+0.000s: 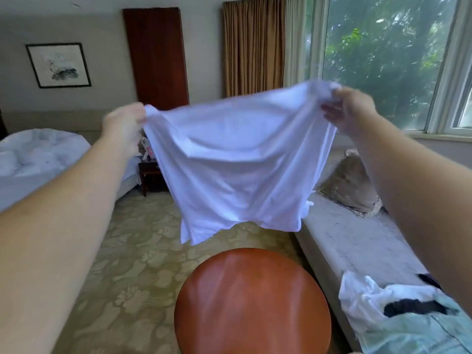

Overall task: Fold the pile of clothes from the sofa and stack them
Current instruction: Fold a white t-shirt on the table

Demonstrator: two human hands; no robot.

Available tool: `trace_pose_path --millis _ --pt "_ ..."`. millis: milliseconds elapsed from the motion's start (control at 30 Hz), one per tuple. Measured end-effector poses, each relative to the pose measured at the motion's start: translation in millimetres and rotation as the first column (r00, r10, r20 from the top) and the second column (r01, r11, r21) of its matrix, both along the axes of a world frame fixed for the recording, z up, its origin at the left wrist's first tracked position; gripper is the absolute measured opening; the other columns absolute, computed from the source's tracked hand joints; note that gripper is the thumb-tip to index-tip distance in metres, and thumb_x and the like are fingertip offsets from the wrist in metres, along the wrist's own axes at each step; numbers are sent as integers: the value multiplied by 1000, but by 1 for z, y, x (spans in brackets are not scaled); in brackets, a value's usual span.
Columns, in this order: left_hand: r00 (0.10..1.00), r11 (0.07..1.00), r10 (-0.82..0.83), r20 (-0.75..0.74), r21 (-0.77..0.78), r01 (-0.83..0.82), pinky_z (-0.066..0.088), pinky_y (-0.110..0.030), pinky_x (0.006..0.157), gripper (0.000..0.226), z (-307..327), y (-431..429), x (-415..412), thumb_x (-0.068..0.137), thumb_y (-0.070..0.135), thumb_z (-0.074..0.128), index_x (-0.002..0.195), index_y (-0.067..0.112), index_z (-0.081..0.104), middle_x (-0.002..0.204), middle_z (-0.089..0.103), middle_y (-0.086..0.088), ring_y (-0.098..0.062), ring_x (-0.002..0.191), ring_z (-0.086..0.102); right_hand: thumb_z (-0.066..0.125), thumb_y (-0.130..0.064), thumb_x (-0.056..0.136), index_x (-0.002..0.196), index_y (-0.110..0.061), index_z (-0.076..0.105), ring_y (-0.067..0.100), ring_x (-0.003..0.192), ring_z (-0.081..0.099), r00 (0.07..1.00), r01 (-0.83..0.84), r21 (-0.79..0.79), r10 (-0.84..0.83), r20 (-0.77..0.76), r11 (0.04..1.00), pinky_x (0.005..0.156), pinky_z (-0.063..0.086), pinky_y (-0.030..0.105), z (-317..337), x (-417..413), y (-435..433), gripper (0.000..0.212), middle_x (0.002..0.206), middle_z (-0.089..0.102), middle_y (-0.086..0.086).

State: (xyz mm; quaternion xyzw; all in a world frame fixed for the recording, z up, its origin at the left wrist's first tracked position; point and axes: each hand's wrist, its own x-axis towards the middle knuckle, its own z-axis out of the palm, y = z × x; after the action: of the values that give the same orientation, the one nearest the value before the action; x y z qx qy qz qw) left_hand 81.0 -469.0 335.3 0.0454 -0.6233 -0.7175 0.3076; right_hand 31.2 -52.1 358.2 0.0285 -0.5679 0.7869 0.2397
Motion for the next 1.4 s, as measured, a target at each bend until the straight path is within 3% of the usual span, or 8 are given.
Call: trace_pose_path --millis 300,467,567,733,833,967,1133,1400 --pt "632 703 -85 771 -402 586 43 -32 97 11 -169 13 82 90 0 60 91 9 66 105 68 -10 -24 102 63 44 3 97 68 -2 51 8 35 47 747 -463 454 59 662 761 58 55 23 -194 84 97 31 48 48 7" --pt "154 298 106 982 -179 938 52 -23 75 10 -224 38 83 94 8 57 97 13 65 89 76 -3 -11 82 72 41 6 95 61 -3 63 15 43 33 368 -873 399 -157 916 280 83 55 34 -250 111 101 41 49 37 4" --pt "-17 314 156 988 -33 949 51 -22 69 24 -244 43 73 96 39 55 100 18 65 76 73 2 -10 70 69 55 -9 95 71 -9 65 11 39 30 272 -921 341 -314 909 189 72 53 25 -280 115 96 26 47 44 1" --pt "151 346 279 948 -246 905 45 -22 69 44 -288 40 33 91 58 53 103 17 64 87 72 4 -10 73 65 64 -15 88 78 -7 68 18 48 53 527 -744 646 -444 725 172 59 51 26 -331 68 80 14 59 60 5" --pt "359 332 265 895 -434 837 46 -27 73 38 -337 49 -3 90 47 60 98 10 65 103 68 -4 -19 88 63 54 -14 95 97 0 66 25 94 69 644 -710 703 -425 636 -25 66 49 26 -360 29 38 19 89 71 9" --pt "476 264 276 835 -542 798 36 -36 108 71 -398 75 -35 90 57 54 147 19 36 154 30 -5 -26 138 34 49 -45 97 148 -14 34 29 141 32 713 -670 738 -344 610 -79 112 31 37 -412 -9 -24 61 153 33 12" --pt "549 169 279 788 -603 779 9 -50 118 73 -463 100 -58 97 60 36 155 29 5 163 -9 1 -24 149 -8 33 -64 95 155 -27 4 28 149 -7 700 -693 719 -296 650 -60 117 5 56 -491 -26 -86 76 163 -10 5" --pt "614 90 414 672 -701 707 -8 -57 116 73 -518 101 -42 94 68 13 154 32 -9 160 -22 -2 -31 147 -20 -5 -76 79 155 -30 1 22 149 -10 835 -523 827 -320 448 -206 117 1 53 -547 -10 -93 88 163 -12 1"
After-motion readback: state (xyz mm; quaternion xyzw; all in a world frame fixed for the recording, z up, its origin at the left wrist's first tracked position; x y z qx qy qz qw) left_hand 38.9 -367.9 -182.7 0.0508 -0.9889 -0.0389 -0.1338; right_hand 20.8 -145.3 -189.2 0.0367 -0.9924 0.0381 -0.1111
